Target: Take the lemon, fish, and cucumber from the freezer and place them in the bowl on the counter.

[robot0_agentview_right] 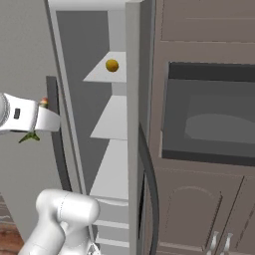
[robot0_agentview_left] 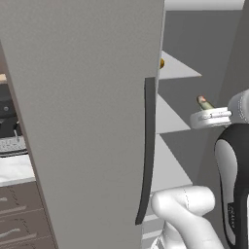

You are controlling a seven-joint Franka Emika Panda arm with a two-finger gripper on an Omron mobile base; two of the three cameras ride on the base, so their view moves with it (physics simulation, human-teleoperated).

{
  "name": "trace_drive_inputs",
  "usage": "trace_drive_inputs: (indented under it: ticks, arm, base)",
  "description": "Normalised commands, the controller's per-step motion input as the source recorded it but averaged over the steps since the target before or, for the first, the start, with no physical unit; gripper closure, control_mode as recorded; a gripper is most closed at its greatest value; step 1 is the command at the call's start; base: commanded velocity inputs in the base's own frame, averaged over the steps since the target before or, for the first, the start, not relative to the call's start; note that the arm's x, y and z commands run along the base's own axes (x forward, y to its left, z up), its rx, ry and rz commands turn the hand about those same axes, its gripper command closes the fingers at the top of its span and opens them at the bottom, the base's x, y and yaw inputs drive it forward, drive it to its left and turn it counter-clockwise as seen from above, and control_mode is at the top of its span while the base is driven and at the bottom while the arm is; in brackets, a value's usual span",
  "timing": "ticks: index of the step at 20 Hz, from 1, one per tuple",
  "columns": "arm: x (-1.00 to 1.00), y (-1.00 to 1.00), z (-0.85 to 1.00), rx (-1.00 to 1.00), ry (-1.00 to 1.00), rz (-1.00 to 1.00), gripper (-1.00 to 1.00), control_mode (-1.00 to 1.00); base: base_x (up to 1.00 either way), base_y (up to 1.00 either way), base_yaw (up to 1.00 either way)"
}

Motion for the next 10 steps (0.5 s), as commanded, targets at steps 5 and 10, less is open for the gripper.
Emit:
trace_drive_inputs:
  ticks: [5, 10]
  arm:
    - [0.00, 0.06, 0.00, 0.00, 0.01, 0.00, 1.00, -1.00]
    - [0.00, 0.01, 0.00, 0.00, 0.00, 0.00, 1.00, 1.00]
  base:
    - [0.00, 0.00, 0.00]
    - [-0.41, 0.09, 0.00]
